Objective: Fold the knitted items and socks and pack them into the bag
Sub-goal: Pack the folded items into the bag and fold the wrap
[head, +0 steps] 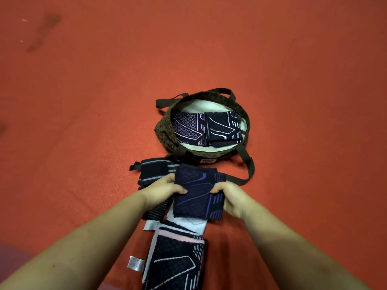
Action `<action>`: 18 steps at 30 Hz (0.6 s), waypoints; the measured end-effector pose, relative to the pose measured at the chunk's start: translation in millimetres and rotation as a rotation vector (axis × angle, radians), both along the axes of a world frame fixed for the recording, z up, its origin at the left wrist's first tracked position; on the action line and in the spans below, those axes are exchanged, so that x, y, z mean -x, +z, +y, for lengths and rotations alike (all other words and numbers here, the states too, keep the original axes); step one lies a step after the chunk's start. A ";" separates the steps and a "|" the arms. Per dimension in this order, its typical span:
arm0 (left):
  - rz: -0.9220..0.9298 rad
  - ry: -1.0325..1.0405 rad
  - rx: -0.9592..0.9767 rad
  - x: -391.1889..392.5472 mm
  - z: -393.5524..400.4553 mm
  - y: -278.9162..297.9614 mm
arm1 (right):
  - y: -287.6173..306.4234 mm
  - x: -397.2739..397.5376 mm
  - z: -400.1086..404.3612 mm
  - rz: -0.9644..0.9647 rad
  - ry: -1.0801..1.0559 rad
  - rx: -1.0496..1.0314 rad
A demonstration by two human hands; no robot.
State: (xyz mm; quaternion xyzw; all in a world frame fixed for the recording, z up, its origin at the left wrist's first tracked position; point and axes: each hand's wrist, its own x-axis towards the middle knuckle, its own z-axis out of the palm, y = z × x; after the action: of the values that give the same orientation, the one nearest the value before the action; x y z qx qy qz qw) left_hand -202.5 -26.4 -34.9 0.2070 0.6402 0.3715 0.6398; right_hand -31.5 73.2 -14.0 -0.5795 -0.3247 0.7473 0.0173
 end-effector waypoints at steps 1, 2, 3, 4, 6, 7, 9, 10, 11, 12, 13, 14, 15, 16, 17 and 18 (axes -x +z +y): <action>-0.009 0.020 -0.012 -2.4 9.2 1.6 | 2.1 0.4 9.5 0.005 -0.018 -0.029; -0.006 0.051 -0.022 -4.5 19.4 3.1 | 5.2 1.4 19.9 0.018 -0.034 -0.067; 0.012 0.094 -0.037 -6.5 30.9 5.7 | 8.3 2.6 31.1 0.030 -0.049 -0.109; 0.035 0.141 -0.050 -7.8 41.3 7.1 | 12.4 4.0 40.7 0.038 -0.064 -0.153; 0.059 0.219 -0.088 -11.0 67.0 13.0 | 19.9 7.5 63.2 0.003 -0.056 -0.274; 0.065 0.241 -0.107 -12.8 81.3 16.8 | 23.1 10.0 75.5 -0.027 -0.047 -0.347; 0.097 0.245 -0.136 -13.7 109.1 23.4 | 24.5 16.4 101.6 -0.095 -0.035 -0.521; 0.128 0.239 -0.145 -13.2 122.6 23.8 | 23.2 19.8 115.5 -0.153 -0.005 -0.626; 0.165 0.228 -0.157 -12.5 136.0 25.2 | 22.3 23.9 128.7 -0.219 0.043 -0.721; 0.204 0.217 -0.165 -11.1 148.0 24.3 | 22.0 28.2 140.1 -0.277 0.090 -0.799; 0.250 0.207 -0.173 -10.6 158.1 25.7 | 21.7 32.3 149.8 -0.321 0.129 -0.859; 0.310 0.210 -0.169 -10.1 168.1 26.0 | 20.1 36.3 159.1 -0.346 0.162 -0.901; 0.375 0.217 -0.147 -9.5 176.7 24.2 | 17.3 39.9 167.4 -0.360 0.192 -0.928; 0.449 0.212 -0.139 -9.7 184.6 19.9 | 13.4 43.5 174.6 -0.370 0.216 -0.942; 0.514 0.196 -0.134 -10.5 191.7 14.8 | 10.1 47.2 179.9 -0.386 0.242 -0.952; 0.580 0.161 -0.135 -11.5 198.0 7.9 | 5.2 50.0 184.1 -0.404 0.266 -0.973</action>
State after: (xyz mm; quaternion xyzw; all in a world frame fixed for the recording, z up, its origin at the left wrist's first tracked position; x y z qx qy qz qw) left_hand -191.0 171.6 -27.0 0.2950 0.7844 0.3880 0.3836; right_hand -81.6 257.2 -8.8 -0.5905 -0.7007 0.3801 0.1259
